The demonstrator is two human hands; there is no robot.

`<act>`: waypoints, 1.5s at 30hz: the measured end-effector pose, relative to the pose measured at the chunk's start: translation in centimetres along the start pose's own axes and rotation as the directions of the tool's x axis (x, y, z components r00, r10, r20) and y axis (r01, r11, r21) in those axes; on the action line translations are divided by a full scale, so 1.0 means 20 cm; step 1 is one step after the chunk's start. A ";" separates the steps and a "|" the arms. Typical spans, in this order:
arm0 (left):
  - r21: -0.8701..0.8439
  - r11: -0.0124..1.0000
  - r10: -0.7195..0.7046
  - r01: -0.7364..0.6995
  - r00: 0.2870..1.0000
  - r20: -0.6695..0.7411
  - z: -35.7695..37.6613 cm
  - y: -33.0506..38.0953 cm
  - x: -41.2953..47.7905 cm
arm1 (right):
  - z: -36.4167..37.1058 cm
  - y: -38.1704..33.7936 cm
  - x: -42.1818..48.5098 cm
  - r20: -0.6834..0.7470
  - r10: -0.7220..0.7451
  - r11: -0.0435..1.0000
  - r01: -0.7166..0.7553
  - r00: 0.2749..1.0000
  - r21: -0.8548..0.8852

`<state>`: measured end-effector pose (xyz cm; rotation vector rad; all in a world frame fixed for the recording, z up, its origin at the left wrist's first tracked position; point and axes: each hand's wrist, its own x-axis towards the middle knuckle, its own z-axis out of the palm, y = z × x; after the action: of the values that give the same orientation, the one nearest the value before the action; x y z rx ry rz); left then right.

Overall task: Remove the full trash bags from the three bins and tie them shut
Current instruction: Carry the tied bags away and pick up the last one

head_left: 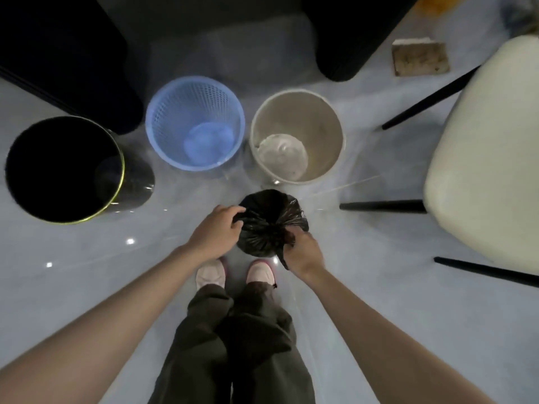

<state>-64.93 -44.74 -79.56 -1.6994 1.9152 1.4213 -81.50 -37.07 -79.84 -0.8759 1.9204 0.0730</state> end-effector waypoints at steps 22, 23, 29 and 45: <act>0.048 0.987 0.150 -0.152 0.987 0.058 0.44 -0.42 0.45 | 0.48 0.09 0.53 -0.268 -0.165 0.979 0.190 0.949 0.073; 0.050 0.986 0.154 -0.156 0.987 0.049 0.40 -0.39 0.39 | 0.44 0.05 0.46 -0.256 -0.187 0.974 0.213 0.948 0.078; 0.107 0.977 0.194 -0.183 0.975 -0.112 0.08 -0.17 -0.09 | 0.14 -0.27 -0.06 -0.186 -0.308 0.939 0.330 0.933 0.100; 0.041 0.975 0.203 -0.217 0.809 -0.552 -0.84 0.27 -1.40 | -0.55 -1.01 -1.38 -0.061 -0.709 0.705 0.708 0.703 -0.034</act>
<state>-53.74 -39.81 -48.82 -2.1462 2.4557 1.0829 -70.72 -41.41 -45.84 -1.5916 1.5138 -0.4249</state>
